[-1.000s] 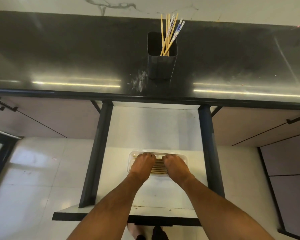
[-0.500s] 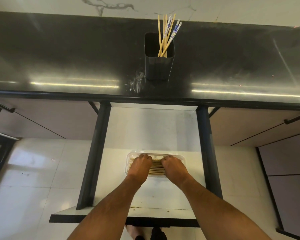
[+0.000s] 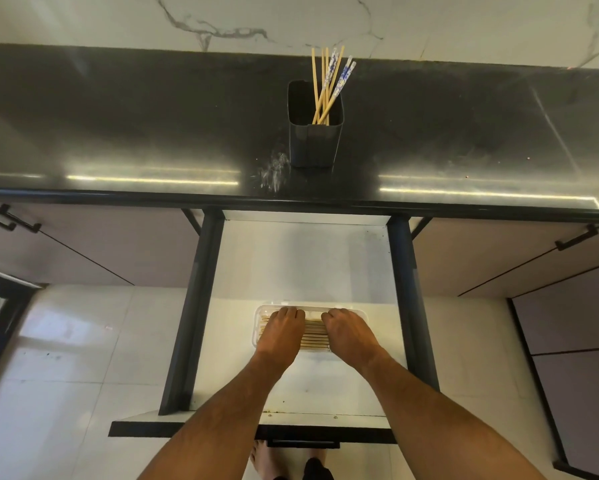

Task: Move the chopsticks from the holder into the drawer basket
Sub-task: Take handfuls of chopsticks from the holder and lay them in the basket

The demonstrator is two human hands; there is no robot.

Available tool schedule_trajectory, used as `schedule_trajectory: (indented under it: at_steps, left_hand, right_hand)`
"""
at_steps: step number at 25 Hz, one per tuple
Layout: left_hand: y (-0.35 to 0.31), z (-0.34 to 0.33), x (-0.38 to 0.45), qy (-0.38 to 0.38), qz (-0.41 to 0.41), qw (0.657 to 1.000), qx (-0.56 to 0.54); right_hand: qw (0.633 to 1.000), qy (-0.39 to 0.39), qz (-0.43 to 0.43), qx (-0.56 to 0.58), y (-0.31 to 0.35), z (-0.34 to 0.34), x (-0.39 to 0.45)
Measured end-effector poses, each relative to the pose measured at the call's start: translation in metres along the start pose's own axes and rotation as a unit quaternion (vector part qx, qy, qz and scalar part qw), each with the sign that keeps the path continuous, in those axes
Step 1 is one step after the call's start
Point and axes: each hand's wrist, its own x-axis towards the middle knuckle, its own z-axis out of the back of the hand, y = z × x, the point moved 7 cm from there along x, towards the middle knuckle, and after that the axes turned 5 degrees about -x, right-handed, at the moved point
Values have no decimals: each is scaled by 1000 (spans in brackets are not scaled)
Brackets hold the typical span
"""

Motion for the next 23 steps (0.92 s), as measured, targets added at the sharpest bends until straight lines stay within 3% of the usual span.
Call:
schedule_trajectory:
  at_steps: [9,13,23]
  left_hand:
    - [-7,59,-7,-106,-26,994,16]
    - [-8,120,1,-186,-50,981,13]
    - [-17,286,32,-282,-55,956,50]
  right_hand:
    - [994,-105,-14,-12,5,62,-9]
    - [985,-164,-28,-50,7,122,-8]
    - [956,-267,-57,-104,-5,285,-1]
